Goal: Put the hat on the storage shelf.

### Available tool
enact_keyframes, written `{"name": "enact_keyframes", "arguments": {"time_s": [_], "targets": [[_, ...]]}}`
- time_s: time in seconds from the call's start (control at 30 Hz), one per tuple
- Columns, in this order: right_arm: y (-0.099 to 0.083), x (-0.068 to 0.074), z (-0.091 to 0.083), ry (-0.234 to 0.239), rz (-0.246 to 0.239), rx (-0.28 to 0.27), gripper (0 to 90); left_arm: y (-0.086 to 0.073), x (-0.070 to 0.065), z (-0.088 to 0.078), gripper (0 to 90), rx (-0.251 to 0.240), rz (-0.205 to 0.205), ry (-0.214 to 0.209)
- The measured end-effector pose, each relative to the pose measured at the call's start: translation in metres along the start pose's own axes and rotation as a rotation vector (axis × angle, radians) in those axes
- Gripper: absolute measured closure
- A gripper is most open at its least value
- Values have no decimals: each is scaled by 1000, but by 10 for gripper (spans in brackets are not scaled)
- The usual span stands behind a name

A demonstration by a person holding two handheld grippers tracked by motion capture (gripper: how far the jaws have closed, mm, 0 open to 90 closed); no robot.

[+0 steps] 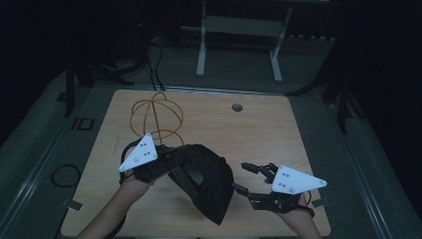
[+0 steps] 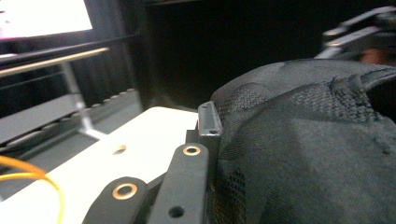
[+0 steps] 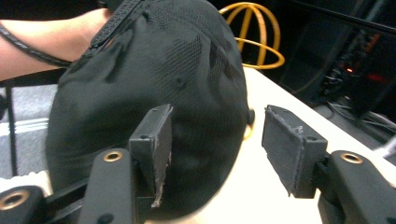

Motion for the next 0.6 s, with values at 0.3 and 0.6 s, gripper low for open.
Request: {"name": "enact_keyframes", "arguments": {"time_s": [0.3, 0.6], "targets": [[10, 15, 21, 86, -63, 16, 394, 5, -20, 0, 894, -47, -9, -146], [16, 21, 21, 144, -86, 3, 542, 11, -24, -1, 893, -74, -11, -189]]}}
Point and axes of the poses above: each handheld gripper's, and its own axes: z roughly forward along the jaws, y roughly out of its top, x roughly to its left, the point moved 10 cm from there along z, roughly forward along the jaws, and after that the axes turned 7 degrees about y, right-handed, at the moved point
